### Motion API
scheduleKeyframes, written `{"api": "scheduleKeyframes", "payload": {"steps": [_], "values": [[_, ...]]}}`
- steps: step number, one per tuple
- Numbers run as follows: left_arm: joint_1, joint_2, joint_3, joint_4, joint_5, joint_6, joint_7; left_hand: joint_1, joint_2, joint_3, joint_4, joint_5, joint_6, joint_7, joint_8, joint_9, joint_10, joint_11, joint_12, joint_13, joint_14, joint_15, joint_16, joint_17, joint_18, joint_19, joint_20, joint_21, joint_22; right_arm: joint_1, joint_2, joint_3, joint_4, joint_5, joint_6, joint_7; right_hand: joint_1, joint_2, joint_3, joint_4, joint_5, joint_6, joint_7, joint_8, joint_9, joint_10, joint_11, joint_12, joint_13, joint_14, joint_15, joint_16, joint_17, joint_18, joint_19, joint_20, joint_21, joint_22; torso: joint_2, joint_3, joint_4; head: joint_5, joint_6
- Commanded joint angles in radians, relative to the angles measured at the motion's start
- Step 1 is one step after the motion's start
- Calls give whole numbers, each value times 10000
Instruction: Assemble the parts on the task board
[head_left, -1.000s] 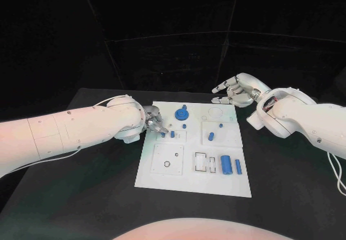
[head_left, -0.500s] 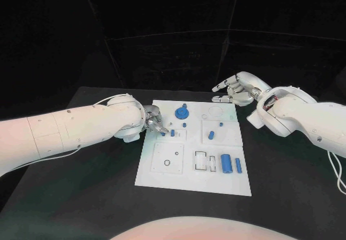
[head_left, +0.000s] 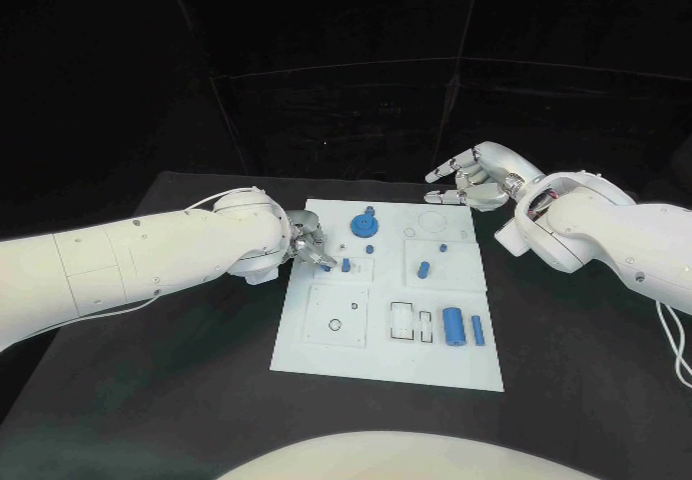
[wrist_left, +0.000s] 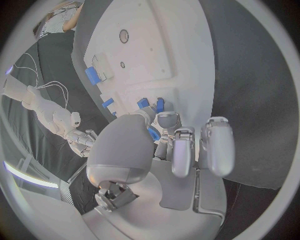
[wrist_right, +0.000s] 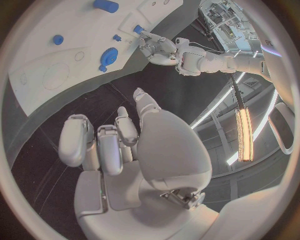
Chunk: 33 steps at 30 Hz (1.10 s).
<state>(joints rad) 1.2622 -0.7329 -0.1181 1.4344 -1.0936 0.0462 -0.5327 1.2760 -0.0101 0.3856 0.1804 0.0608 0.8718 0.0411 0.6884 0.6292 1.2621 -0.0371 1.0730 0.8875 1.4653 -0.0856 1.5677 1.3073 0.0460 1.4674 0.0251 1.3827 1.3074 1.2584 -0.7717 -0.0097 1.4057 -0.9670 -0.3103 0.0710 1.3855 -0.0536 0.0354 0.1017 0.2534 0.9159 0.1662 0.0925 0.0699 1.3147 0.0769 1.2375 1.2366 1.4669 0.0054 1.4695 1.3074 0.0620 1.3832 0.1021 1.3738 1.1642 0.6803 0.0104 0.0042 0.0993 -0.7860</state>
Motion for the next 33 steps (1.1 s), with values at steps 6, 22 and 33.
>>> {"api": "scheduleKeyframes", "payload": {"steps": [6,22,33], "values": [[-20,34,-16,19,-179,237,-2,59,21,603,-517,-35,-11,-81,36,599,38,10,28,1,1055,-62,31,2635,55,155,-63,37,684,17,5,7,11,5,38,57,-36,43,-57,-12,64,-11,-15,37,-9,-59,-14,-46,-11,627,-86,-47,865,201,-63,4,-50,-13,4,7,-6,1,-34],[-19,84,-15,-85,-189,376,-4,-692,-746,-28,-350,36,337,-148,104,559,195,-35,137,73,1055,-98,31,2635,30,203,-90,114,801,18,-54,7,56,5,8,103,-31,66,-71,-2,81,-9,-16,40,-8,-66,-14,-52,-17,628,-87,-52,864,202,-63,2,-61,-23,-1,7,-8,-21,-86],[-18,145,-15,-240,-189,334,-1,-938,-741,-383,-172,52,524,-213,107,519,346,-83,231,165,1055,-130,31,2635,11,242,-115,179,883,18,-99,7,88,5,-27,120,-35,67,-81,3,81,-8,-16,42,-7,-76,-14,-64,-29,627,-88,-55,861,204,-66,2,-67,-32,-4,5,-2,-20,-107]]}}
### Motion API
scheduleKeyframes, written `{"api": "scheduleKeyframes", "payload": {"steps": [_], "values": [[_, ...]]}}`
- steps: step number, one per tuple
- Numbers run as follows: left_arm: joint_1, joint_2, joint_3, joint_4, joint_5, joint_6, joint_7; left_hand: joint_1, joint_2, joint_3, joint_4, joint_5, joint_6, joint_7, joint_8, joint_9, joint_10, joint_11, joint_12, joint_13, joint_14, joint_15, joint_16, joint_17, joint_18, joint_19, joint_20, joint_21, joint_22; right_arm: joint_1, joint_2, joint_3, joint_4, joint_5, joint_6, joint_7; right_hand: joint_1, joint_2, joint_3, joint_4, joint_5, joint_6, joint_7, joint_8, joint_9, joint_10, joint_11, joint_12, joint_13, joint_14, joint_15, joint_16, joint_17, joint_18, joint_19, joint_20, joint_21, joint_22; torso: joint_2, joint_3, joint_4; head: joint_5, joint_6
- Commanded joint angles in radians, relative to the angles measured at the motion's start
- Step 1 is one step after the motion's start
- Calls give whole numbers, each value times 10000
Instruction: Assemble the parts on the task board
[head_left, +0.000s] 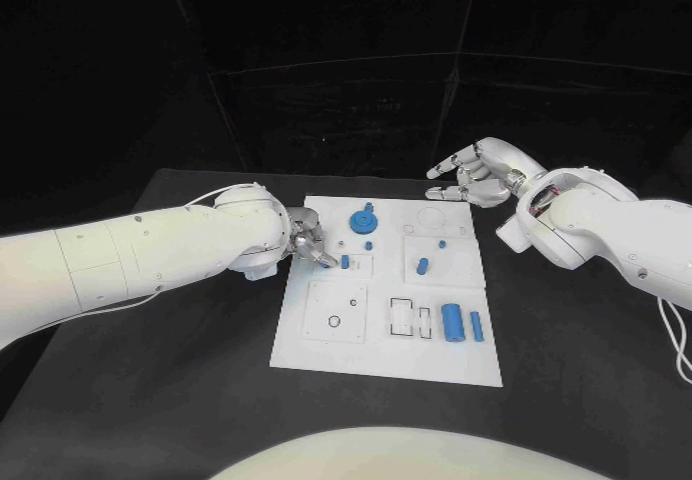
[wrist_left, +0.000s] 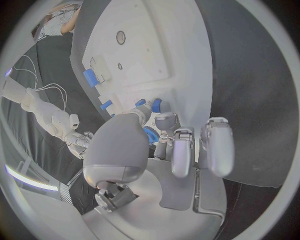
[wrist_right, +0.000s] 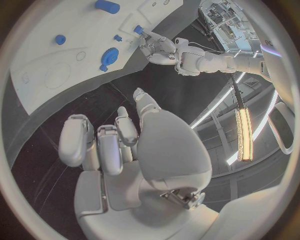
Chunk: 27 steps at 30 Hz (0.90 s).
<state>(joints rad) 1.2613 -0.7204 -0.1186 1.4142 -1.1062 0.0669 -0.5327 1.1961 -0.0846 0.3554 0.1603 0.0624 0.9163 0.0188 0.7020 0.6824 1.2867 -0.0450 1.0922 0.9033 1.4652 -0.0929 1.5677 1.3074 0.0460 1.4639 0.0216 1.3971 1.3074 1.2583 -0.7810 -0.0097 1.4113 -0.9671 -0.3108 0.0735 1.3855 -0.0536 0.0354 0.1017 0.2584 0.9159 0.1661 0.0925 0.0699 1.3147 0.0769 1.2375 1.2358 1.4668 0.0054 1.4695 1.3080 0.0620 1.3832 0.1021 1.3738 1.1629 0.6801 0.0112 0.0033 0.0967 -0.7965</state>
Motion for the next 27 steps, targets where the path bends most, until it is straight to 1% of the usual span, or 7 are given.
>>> {"api": "scheduleKeyframes", "payload": {"steps": [1,13,18,21,23,27], "values": [[-8,28,-10,-52,-62,111,0,-156,6,-103,43,35,86,9,-31,-16,104,-5,39,7,1056,-59,31,2634,10,279,-82,36,887,19,-6,7,34,6,-25,98,-35,67,-81,3,31,-8,-16,42,-7,-77,-14,-64,-21,628,-88,-55,855,204,-66,2,-67,-19,-2,-1,6,4,-2],[-7,124,-9,-191,-61,45,4,-357,78,-372,255,36,141,6,-59,-47,145,-11,42,9,1056,-68,31,2634,6,288,-95,44,907,20,-2,7,50,6,-50,124,-35,67,-81,3,31,-8,-16,42,-7,-77,-14,-64,-21,628,-88,-55,855,204,-66,2,-67,-19,0,-5,6,-5,-9],[-7,160,-8,-233,-60,122,-1,-601,157,-628,522,38,169,15,-77,-64,167,-3,48,14,1056,-64,31,2634,0,299,-93,59,934,20,-9,7,98,6,-60,146,-59,79,-101,26,31,-9,-14,43,-8,-87,-12,-73,-30,625,-87,-66,841,207,-76,2,-82,-42,2,2,0,-15,-1],[-6,175,-8,-256,-59,153,-4,-662,171,-712,597,39,175,17,-81,-67,170,-1,48,12,1056,-63,31,2634,0,301,-93,60,939,20,-12,7,113,6,-61,151,-73,84,-112,39,32,-13,-13,41,-8,-98,-11,-85,-42,625,-86,-68,840,209,-80,2,-89,-52,2,-4,6,-24,5],[-6,190,-8,-283,-59,185,-7,-716,165,-803,664,38,181,20,-83,-69,171,1,46,8,1056,-62,31,2634,0,301,-92,59,942,20,-20,7,121,6,-64,152,-73,84,-112,39,32,-13,-13,41,-8,-98,-11,-85,-42,625,-86,-68,840,209,-80,2,-89,-52,-2,-6,11,-29,-11],[-6,206,-8,-319,-59,212,-10,-798,168,-953,778,39,192,24,-85,-71,176,4,50,12,1056,-59,31,2634,-1,302,-91,58,948,20,-28,7,130,6,-68,153,-85,86,-122,49,32,-16,-12,40,-9,-106,-10,-94,-50,625,-85,-68,842,209,-80,2,-91,-53,-1,-3,15,-34,-11]]}}
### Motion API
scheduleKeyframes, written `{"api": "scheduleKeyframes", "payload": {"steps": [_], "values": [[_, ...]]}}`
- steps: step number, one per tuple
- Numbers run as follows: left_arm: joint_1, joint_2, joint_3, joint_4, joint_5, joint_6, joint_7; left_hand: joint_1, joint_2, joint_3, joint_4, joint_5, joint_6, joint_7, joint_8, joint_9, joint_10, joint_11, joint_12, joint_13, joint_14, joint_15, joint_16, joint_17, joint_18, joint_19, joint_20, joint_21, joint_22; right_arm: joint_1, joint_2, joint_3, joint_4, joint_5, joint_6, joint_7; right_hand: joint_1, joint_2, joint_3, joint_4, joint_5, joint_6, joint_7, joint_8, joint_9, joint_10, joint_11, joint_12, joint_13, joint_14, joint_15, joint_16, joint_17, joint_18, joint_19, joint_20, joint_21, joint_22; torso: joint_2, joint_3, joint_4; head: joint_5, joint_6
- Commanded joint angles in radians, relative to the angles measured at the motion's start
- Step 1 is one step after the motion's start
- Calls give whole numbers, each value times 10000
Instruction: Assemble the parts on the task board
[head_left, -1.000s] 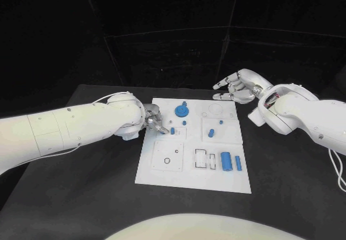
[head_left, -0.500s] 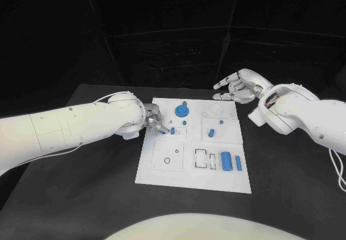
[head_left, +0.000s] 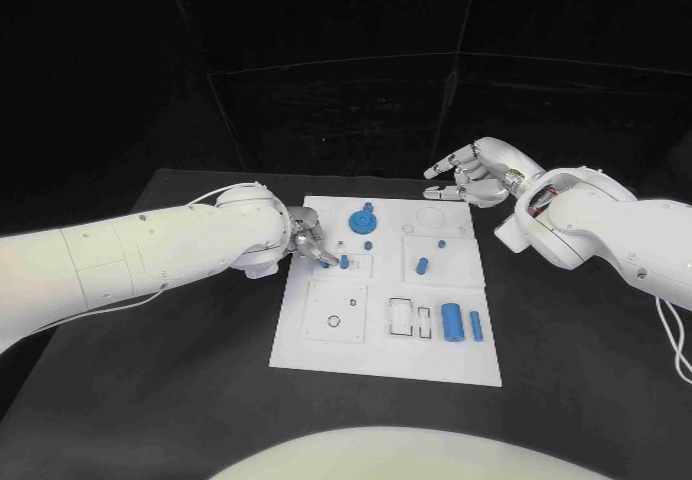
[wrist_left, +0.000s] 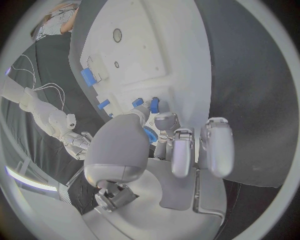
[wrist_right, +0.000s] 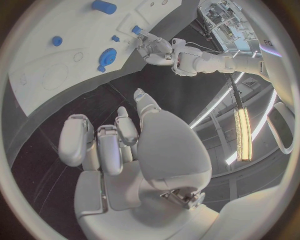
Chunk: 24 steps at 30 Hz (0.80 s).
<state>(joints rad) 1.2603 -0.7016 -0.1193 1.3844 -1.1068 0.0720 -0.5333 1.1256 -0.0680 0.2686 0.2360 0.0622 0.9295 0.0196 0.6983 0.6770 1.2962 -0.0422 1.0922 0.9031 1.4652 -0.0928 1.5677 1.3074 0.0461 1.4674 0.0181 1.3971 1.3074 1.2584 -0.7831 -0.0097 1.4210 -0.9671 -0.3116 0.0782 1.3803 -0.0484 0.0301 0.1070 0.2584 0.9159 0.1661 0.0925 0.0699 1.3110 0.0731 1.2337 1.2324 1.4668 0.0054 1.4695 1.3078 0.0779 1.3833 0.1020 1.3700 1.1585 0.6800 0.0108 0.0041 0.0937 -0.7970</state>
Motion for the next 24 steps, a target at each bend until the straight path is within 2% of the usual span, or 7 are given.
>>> {"api": "scheduleKeyframes", "payload": {"steps": [1,12,24], "values": [[3,20,-2,-27,-52,164,-3,-107,0,-116,43,41,62,17,-49,-17,82,-23,52,16,1056,-60,31,2634,-1,266,-56,57,948,19,-7,7,34,6,-61,106,-33,34,-69,-4,32,-16,-12,41,-9,-69,28,-55,-17,625,-85,-68,844,49,-80,2,-52,-8,-3,3,4,0,-9],[2,26,-2,-19,47,-4,13,-296,-113,-776,418,42,86,21,-48,-14,91,-20,66,27,1056,-67,31,2634,-12,291,-60,93,1007,19,-16,7,47,6,-138,170,-33,34,-69,-4,32,-16,-12,41,-9,-69,28,-55,-17,625,-85,-68,844,49,-80,2,-52,-8,3,-9,5,-8,-3],[1,-12,0,71,91,-122,20,-276,-33,-856,468,85,112,6,-35,-8,119,-32,97,61,1056,-73,31,2634,-20,308,-65,123,1040,19,-19,7,42,6,-139,171,-53,39,-91,17,41,-21,-11,40,-9,-57,29,-37,1,629,-84,-61,860,48,-76,3,-53,-4,-1,4,4,-14,-6]]}}
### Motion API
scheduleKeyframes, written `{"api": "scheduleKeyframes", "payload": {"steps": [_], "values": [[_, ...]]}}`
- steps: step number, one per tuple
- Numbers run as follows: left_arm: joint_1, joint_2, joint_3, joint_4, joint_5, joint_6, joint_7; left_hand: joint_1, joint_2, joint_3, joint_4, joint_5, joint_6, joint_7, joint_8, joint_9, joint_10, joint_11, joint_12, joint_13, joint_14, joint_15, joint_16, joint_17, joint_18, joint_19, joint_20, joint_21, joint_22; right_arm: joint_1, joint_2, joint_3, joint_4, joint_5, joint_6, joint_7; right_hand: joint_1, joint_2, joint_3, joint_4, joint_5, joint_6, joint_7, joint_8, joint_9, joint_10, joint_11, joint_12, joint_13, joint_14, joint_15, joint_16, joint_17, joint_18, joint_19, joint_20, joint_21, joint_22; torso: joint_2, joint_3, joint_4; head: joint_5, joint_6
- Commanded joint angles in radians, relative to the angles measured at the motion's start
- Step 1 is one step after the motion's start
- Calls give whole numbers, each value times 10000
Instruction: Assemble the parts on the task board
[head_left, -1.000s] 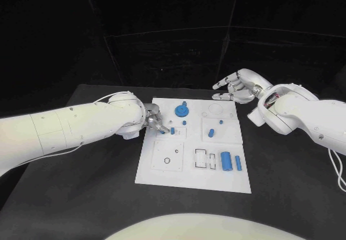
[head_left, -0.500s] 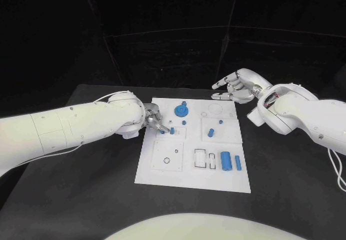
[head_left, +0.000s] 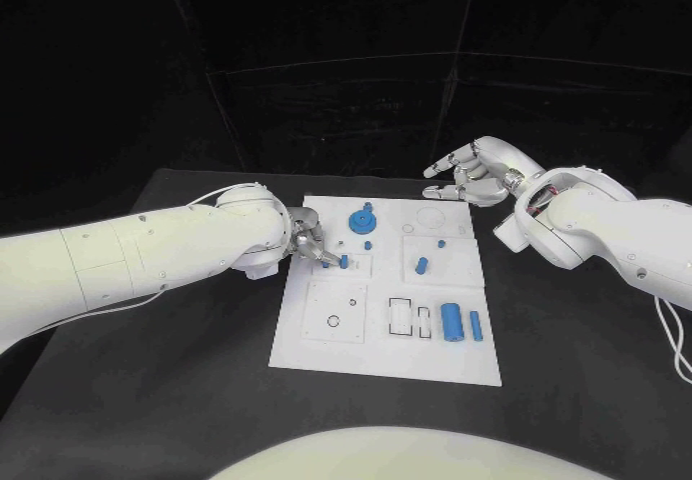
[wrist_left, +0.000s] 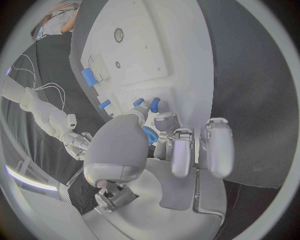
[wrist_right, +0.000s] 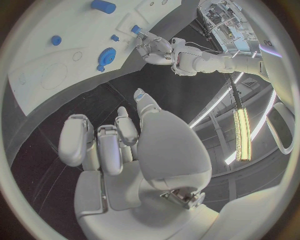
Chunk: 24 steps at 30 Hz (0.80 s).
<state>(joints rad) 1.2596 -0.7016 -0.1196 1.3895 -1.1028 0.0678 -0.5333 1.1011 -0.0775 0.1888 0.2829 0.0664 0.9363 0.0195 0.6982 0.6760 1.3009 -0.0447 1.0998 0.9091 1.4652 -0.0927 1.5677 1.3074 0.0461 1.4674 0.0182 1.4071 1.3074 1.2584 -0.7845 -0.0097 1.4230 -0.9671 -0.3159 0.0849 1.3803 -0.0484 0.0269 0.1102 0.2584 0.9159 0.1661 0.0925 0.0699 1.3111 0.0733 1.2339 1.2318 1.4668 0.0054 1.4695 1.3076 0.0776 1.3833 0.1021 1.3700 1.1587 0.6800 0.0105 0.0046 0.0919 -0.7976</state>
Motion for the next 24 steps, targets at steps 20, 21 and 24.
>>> {"api": "scheduleKeyframes", "payload": {"steps": [20,21,24], "values": [[78,-432,52,418,465,-791,78,-247,138,-630,72,77,-208,90,-128,-14,-295,53,-436,-595,1056,-40,31,2634,76,133,-49,-368,688,18,7,7,-44,6,-124,94,-54,40,-59,-15,41,-21,-11,39,-9,-58,27,-39,7,630,-84,-61,862,51,-76,3,-53,-5,5,-18,-6,-54,28],[95,-474,63,464,608,-907,96,-278,156,-707,75,84,-277,114,-150,-18,-394,74,-544,-735,1056,-24,31,2634,99,88,-38,-464,603,18,8,7,-52,6,-132,90,-54,40,-59,-15,41,-21,-11,39,-9,-58,27,-39,7,630,-84,-61,862,51,-76,3,-53,-5,5,-18,-5,-54,36],[135,-570,107,565,953,-1179,173,-649,196,-1096,104,51,-458,180,-179,-18,-615,144,-727,-983,1056,19,31,2634,125,30,6,-592,501,18,13,7,-75,5,-146,88,-58,45,-69,-8,51,-23,-11,40,-9,-66,27,-48,-3,626,-84,-74,842,54,-82,3,-62,-20,1,-7,3,-51,38]]}}
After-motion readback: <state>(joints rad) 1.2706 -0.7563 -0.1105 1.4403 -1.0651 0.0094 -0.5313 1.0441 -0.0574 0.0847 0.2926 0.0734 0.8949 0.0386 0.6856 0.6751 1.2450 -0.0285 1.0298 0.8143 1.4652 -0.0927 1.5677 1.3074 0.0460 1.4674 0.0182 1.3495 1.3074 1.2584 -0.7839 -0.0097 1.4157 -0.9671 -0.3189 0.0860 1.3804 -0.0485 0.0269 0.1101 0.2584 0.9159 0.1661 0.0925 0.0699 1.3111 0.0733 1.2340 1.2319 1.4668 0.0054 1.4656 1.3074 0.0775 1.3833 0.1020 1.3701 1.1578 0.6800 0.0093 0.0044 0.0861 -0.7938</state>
